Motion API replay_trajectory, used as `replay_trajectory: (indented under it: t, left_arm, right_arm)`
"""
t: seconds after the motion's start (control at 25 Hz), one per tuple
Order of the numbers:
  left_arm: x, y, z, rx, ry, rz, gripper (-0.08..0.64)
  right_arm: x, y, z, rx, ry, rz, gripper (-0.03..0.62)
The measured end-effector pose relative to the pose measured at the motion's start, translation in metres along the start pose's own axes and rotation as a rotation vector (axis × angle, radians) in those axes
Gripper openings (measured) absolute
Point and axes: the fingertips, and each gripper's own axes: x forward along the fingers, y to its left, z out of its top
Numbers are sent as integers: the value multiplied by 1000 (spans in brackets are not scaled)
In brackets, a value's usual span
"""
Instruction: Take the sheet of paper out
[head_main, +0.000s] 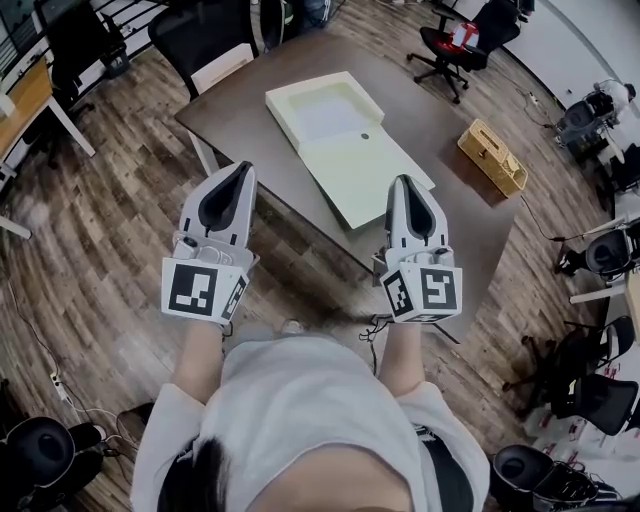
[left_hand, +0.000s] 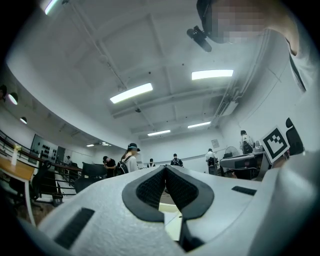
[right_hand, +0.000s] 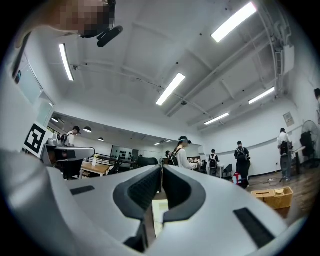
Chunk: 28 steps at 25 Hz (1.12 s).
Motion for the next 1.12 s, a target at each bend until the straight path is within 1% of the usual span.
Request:
replay_trajectory:
  t: [0.4, 0.64, 0.84, 1.12]
  left_arm:
    - [14, 18, -13, 5, 28, 32, 9]
    - [38, 31, -22, 1, 31, 2, 9]
    - [66, 53, -35, -10, 34, -14, 9]
    - [115, 90, -54, -27, 41, -60, 9]
  right_arm:
    - [29, -3, -15, 30, 15, 28, 20]
    - [53, -9, -23, 40, 23, 6, 20]
    - [84, -14, -32, 40, 32, -10, 20]
    - [136, -22, -46, 41, 48, -54, 20]
